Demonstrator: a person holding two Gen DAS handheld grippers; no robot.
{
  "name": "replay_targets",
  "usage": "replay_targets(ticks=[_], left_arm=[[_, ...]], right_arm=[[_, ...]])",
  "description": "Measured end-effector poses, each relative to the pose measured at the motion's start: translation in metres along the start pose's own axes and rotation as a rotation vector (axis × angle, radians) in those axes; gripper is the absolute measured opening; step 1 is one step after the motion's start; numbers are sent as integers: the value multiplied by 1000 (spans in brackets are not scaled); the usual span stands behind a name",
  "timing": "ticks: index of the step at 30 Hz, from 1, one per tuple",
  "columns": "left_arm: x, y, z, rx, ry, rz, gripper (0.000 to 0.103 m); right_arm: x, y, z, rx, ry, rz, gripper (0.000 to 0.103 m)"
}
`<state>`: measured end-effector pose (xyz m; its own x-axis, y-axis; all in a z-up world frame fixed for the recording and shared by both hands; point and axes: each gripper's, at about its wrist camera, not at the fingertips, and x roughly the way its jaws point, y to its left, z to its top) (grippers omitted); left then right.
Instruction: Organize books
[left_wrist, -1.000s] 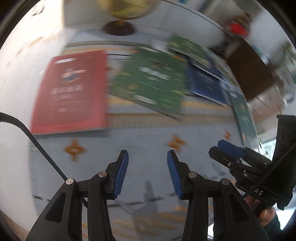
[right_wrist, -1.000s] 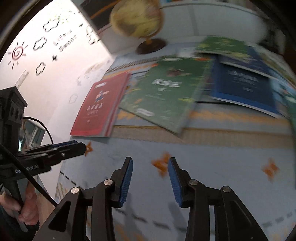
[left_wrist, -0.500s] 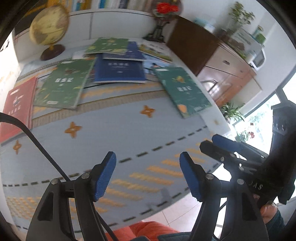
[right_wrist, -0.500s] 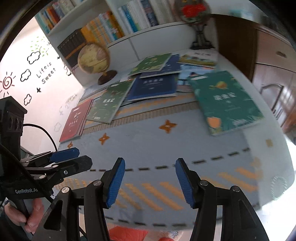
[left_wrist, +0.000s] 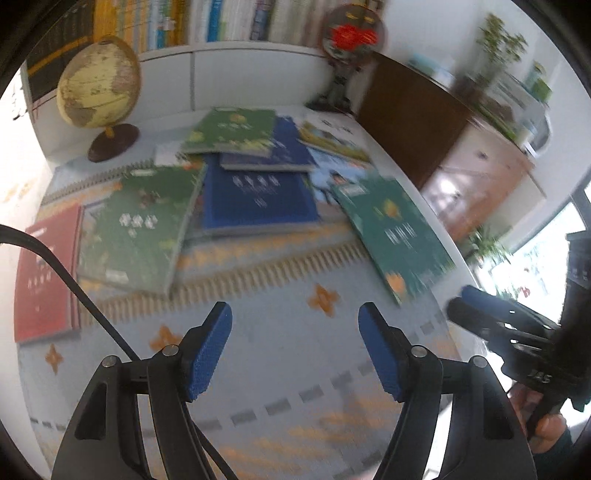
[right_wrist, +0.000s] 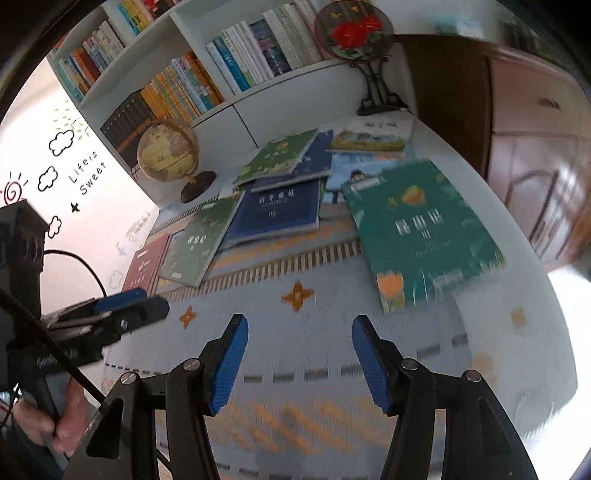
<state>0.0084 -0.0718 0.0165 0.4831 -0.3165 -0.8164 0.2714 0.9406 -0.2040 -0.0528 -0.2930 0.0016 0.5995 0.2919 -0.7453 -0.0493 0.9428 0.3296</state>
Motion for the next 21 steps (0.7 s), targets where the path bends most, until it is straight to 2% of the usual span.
replay_targets(ticks=[2, 5, 7, 9, 12, 13, 14, 17, 21], left_arm=[[17, 17, 24, -44, 5, 19, 70], [42, 46, 64, -117, 1, -6, 70], [61, 65, 92, -159, -1, -12, 70], [84, 89, 122, -229, -12, -45, 70], [127, 127, 165, -358, -9, -97, 69], [135, 132, 172, -372, -10, -87, 69], [149, 139, 183, -377, -17, -46, 69], [185, 151, 208, -340, -4, 39, 70], [226, 172, 230, -347, 40, 80, 70]], right_arm=[[12, 1, 24, -30, -6, -15, 57], [44, -1, 73, -48, -2, 3, 57], [71, -2, 103, -49, -3, -22, 57], [108, -7, 137, -19, 14, -48, 57], [159, -13, 175, 63, 50, -18, 57], [179, -13, 188, 79, 60, -9, 57], [192, -11, 196, 83, 66, -14, 57], [234, 0, 220, 57, 85, -43, 57], [273, 12, 237, 19, 114, -65, 57]])
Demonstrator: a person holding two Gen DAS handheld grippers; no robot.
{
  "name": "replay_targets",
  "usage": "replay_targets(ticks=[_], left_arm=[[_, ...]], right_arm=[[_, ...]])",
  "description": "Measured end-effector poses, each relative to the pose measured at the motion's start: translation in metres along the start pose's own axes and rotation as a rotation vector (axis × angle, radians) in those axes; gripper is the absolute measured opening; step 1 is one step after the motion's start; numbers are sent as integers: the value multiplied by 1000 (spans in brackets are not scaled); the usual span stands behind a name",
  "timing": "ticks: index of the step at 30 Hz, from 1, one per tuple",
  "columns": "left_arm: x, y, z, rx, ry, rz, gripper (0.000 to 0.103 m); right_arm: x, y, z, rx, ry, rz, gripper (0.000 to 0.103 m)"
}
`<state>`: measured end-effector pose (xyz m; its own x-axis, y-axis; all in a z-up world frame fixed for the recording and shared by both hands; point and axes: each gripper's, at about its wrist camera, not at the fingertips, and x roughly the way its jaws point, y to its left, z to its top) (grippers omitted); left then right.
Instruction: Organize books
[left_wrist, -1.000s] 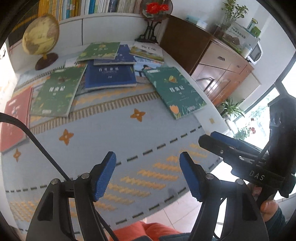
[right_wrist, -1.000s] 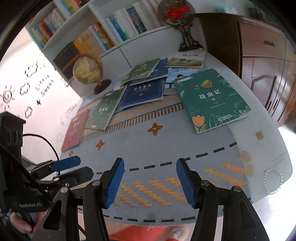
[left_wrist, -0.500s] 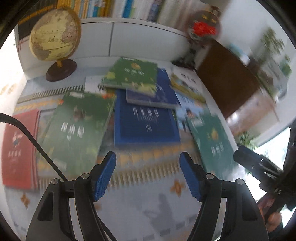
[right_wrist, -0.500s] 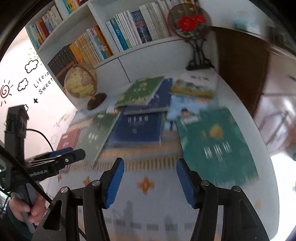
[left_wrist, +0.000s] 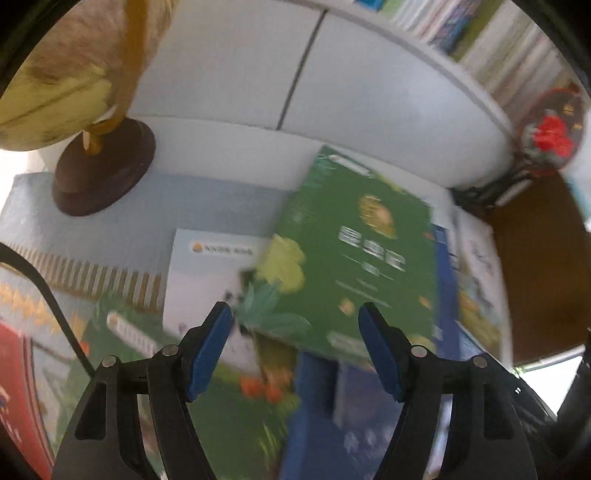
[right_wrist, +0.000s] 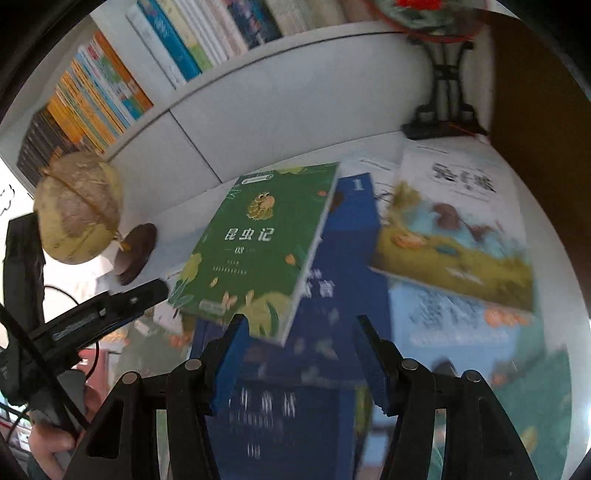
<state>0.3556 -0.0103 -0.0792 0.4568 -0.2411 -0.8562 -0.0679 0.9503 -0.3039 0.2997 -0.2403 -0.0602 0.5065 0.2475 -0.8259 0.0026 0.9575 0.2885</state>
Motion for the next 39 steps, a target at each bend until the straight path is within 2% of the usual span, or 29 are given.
replay_targets(ticks=[2, 3, 7, 11, 14, 16, 20, 23, 26, 28, 31, 33, 35, 37, 39], left_arm=[[11, 7, 9, -29, 14, -13, 70], [14, 11, 14, -34, 20, -18, 70], [23, 15, 19, -24, 46, -60, 69], [31, 12, 13, -6, 87, -99, 66], [30, 6, 7, 33, 84, -89, 65], [25, 4, 6, 55, 80, -107, 65], [4, -12, -7, 142, 75, -210, 65], [-9, -23, -23, 213, 89, -267, 65], [-19, -27, -45, 227, 138, -388, 65], [-17, -26, -59, 228, 165, -421, 65], [-2, -20, -67, 190, 199, -427, 65], [9, -15, -69, 147, 219, -445, 61], [7, -14, -69, 130, 197, -448, 60], [7, -14, -68, 122, 191, -437, 55], [6, -15, -67, 120, 184, -424, 49]], right_arm=[[14, 3, 6, -7, 12, -4, 53], [19, 3, 8, -8, 19, -5, 48], [35, 7, 10, -10, 44, 13, 41], [48, 14, 9, -36, 67, -7, 39], [50, 16, 8, -46, 67, -2, 39], [50, 17, 8, -55, 76, 10, 39], [46, 9, 7, -74, 75, -42, 39], [34, -9, 5, -35, 99, 15, 40], [10, -23, -3, -31, 103, 51, 40], [-4, -30, -14, -43, 123, 66, 41], [-7, -36, -29, -79, 159, 37, 41], [0, -40, -34, -85, 177, 12, 41], [9, -38, -35, -84, 177, -19, 40], [12, -32, -32, -123, 143, -69, 41], [14, -25, -29, -135, 139, -84, 41]])
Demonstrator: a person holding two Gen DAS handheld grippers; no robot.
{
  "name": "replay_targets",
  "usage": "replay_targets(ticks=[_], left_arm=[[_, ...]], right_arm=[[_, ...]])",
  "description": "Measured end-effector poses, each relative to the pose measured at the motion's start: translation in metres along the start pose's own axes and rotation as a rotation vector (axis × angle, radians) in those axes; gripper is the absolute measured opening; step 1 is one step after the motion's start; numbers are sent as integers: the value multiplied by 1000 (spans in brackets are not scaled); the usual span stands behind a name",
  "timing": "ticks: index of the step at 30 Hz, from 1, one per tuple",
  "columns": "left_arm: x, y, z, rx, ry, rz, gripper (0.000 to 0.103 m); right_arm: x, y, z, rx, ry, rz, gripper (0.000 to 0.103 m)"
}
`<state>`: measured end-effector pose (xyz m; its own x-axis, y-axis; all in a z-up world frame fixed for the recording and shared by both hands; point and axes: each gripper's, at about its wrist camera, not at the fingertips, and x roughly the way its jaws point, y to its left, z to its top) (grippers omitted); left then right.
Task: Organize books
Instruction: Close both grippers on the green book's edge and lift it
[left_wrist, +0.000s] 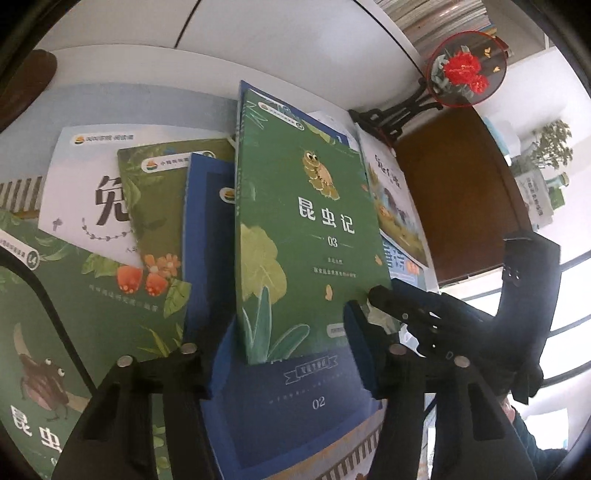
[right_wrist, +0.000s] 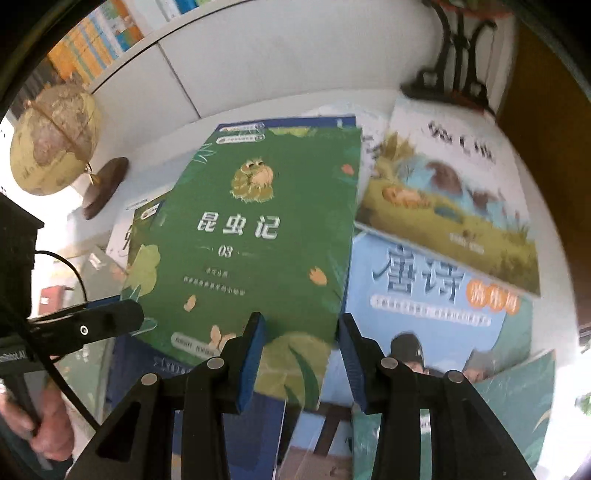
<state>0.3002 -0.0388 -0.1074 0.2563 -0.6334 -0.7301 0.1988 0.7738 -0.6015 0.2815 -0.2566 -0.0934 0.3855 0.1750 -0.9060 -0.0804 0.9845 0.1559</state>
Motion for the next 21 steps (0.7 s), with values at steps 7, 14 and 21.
replay_targets(ticks=[7, 14, 21], left_arm=[[-24, -30, -22, 80, -15, -116, 36], [-19, -12, -25, -14, -19, 24, 30], [-9, -3, -12, -6, -7, 52, 30]], right_arm=[[-7, -3, -11, -7, -1, 63, 41], [-8, -11, -12, -2, 11, 104, 41], [-7, -4, -9, -30, 13, 77, 41]])
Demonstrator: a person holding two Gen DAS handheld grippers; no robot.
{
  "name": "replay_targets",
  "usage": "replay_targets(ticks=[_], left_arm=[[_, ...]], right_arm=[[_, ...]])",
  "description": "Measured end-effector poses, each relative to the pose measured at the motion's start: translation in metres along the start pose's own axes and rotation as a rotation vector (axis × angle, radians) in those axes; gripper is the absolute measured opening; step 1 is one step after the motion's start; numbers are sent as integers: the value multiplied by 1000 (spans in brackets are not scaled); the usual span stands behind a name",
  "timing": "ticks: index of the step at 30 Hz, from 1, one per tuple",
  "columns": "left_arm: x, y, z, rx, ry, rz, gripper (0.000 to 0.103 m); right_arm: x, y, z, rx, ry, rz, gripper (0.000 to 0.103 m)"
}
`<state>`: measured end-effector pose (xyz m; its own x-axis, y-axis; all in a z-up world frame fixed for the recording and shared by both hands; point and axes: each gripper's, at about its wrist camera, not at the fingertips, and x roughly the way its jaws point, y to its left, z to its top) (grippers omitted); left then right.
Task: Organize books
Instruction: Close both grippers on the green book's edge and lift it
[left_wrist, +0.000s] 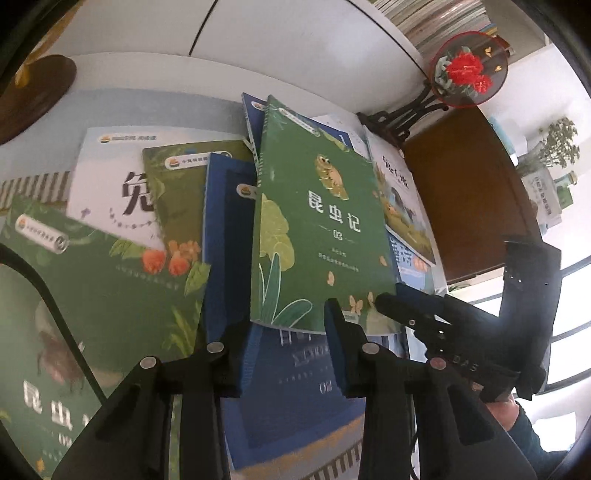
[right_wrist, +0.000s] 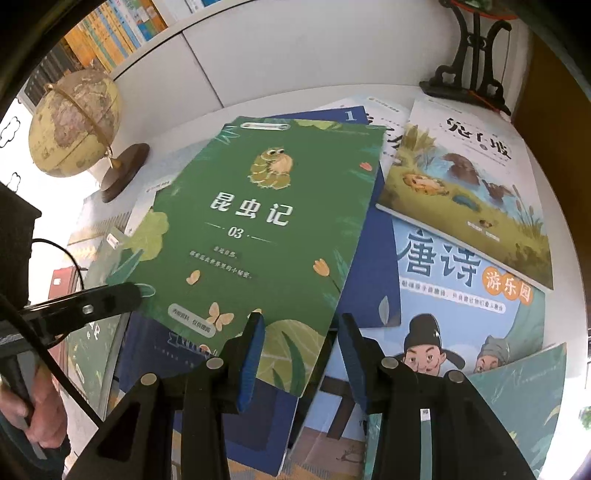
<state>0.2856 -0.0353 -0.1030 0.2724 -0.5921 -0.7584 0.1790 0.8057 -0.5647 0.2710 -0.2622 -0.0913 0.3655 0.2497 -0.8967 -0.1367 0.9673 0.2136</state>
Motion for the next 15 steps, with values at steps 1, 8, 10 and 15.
replay_targets(ticks=[1, 8, 10, 15], left_arm=[[5, 1, 2, 0, 18, 15, 30], [0, 10, 2, -34, 4, 18, 39], [-7, 14, 3, -45, -21, 34, 43], [0, 17, 17, -44, -4, -6, 43]], right_arm=[[2, 2, 2, 0, 0, -7, 41], [8, -2, 20, -20, 18, -25, 41], [9, -4, 22, -16, 18, -26, 41], [12, -3, 26, -29, 13, -37, 41]])
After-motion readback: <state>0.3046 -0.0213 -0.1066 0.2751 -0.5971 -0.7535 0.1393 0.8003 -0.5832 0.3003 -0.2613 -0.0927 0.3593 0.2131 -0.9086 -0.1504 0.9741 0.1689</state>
